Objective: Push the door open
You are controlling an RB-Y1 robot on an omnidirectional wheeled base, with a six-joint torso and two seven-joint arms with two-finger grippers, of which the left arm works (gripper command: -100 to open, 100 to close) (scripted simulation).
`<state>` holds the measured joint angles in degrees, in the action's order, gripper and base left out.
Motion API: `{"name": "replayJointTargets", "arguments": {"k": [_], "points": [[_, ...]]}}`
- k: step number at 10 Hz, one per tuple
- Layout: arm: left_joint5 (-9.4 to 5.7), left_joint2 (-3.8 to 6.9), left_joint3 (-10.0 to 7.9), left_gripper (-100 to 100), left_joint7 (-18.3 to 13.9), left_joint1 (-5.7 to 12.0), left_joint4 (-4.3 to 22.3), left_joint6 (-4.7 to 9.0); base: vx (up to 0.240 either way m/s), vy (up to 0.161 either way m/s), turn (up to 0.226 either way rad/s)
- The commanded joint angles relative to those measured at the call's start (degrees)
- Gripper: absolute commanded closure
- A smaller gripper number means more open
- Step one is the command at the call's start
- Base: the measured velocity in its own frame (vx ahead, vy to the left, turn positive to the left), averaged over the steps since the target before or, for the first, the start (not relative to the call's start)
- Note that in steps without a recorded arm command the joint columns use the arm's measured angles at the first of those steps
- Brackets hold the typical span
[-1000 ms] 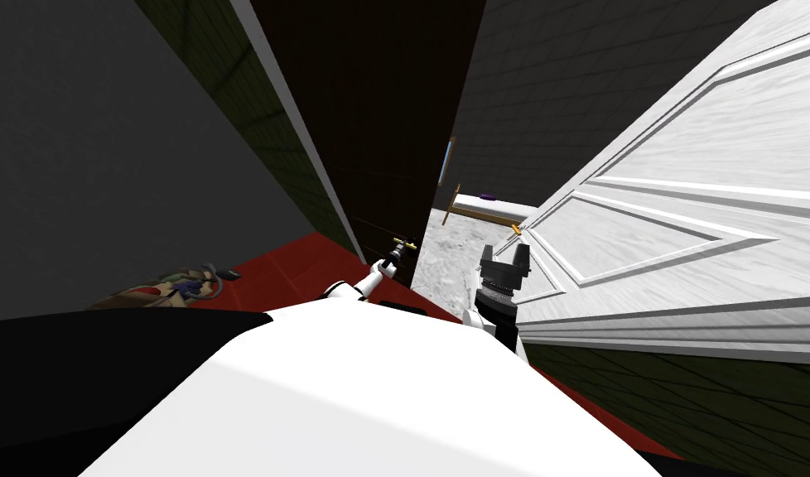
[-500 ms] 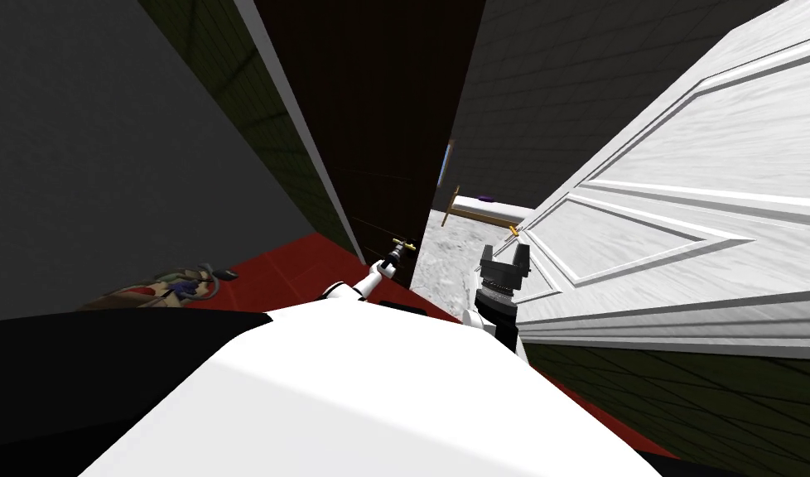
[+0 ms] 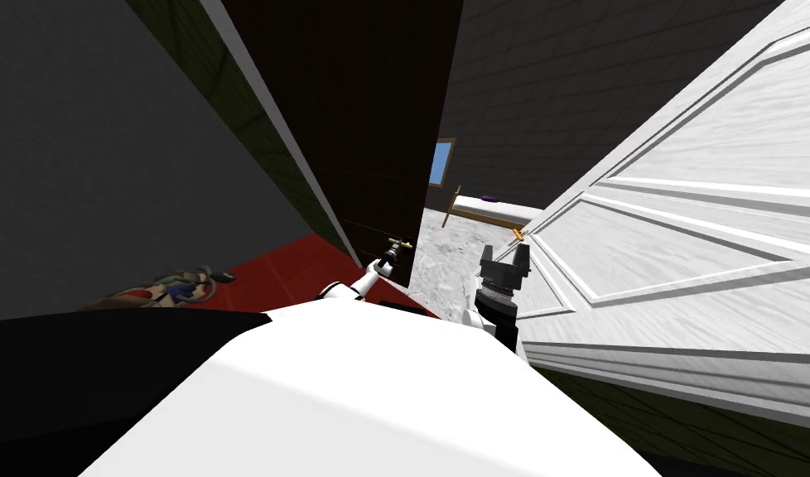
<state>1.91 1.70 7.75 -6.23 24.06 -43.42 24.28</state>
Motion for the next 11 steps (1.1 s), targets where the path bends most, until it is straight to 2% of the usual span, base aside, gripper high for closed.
{"name": "replayJointTargets", "arguments": {"k": [1, 2, 3, 6, 10, 11], "points": [[-0.52, 1.32, -1.92, 100, 0.4, 0.94, 1.1, 0.36, 0.176, -0.175, 0.087], [-0.52, 1.32, -1.92, 100, 0.4, 0.94, 1.1, 0.36, 0.142, -0.108, 0.052], [-0.83, 1.89, -3.06, 100, 0.8, 0.94, 1.1, 0.32, 0.155, -0.103, 0.056], [-1.37, 2.62, -5.09, 100, 1.5, 0.93, 1.2, 0.26, 0.154, -0.159, 0.083], [-2.03, 3.16, -7.56, 100, 2.4, 0.92, 1.3, 0.18, 0.14, -0.142, 0.08], [-2.03, 3.16, -7.56, 100, 2.4, 0.92, 1.3, 0.18, 0.115, -0.118, 0.05]]}}
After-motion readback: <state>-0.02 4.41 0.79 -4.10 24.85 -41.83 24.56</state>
